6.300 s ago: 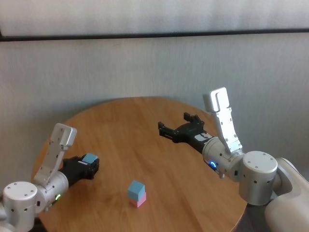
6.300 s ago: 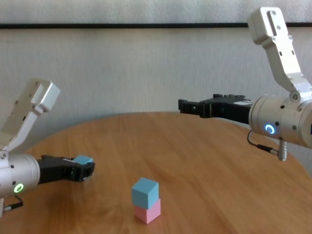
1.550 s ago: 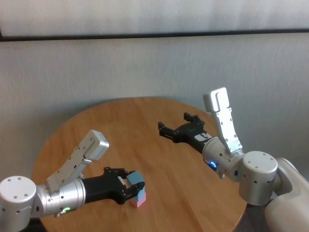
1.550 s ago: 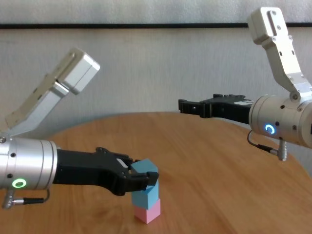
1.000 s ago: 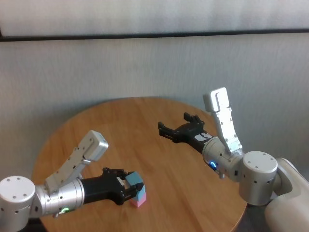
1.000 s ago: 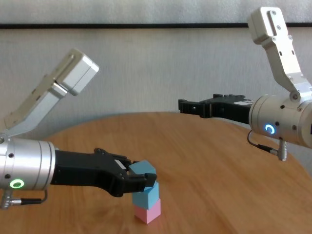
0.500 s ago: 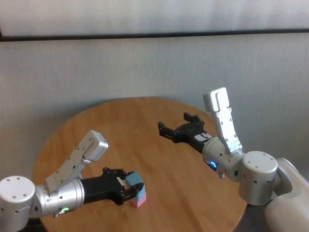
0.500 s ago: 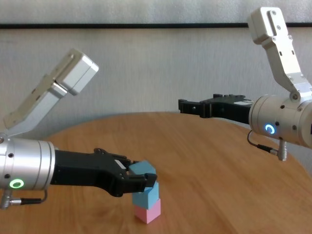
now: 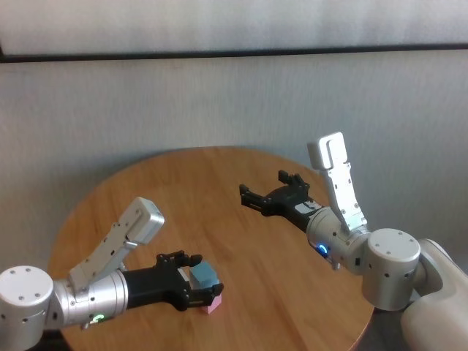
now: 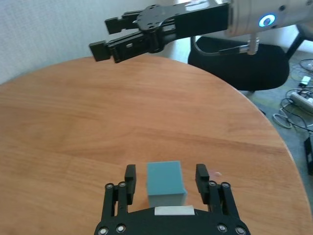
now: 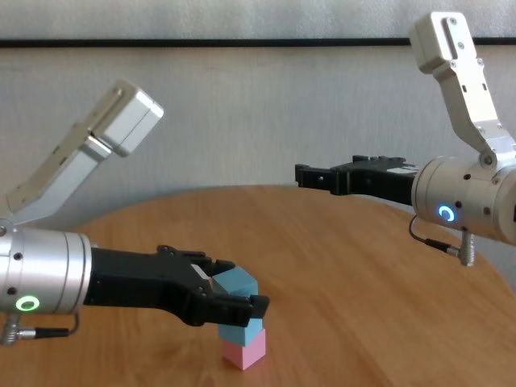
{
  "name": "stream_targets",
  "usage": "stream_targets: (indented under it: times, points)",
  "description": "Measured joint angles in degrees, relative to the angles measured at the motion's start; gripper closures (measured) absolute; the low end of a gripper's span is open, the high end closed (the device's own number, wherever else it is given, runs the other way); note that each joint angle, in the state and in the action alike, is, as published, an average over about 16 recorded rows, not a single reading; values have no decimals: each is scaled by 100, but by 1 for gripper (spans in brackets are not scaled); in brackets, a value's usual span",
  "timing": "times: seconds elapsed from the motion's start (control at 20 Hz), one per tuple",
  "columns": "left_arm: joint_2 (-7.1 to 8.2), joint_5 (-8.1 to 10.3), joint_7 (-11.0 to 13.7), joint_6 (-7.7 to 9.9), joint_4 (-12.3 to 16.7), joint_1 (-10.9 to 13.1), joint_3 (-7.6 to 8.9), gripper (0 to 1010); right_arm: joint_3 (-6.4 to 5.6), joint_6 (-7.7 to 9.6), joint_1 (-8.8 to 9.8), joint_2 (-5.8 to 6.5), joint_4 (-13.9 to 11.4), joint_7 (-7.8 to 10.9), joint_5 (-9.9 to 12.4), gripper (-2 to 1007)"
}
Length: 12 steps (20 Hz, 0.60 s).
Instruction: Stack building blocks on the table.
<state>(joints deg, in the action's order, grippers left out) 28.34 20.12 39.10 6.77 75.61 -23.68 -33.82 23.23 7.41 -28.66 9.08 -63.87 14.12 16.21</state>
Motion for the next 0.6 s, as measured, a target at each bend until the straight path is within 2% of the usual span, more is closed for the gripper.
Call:
stream_targets:
  times: [0.3, 0.6]
  points:
    - [71, 73, 99, -48, 62, 7, -45, 91, 0, 0, 0, 0, 0, 0, 0, 0]
    - [133, 134, 79, -113, 106, 16, -75, 19, 0, 0, 0, 0, 0, 0, 0, 0]
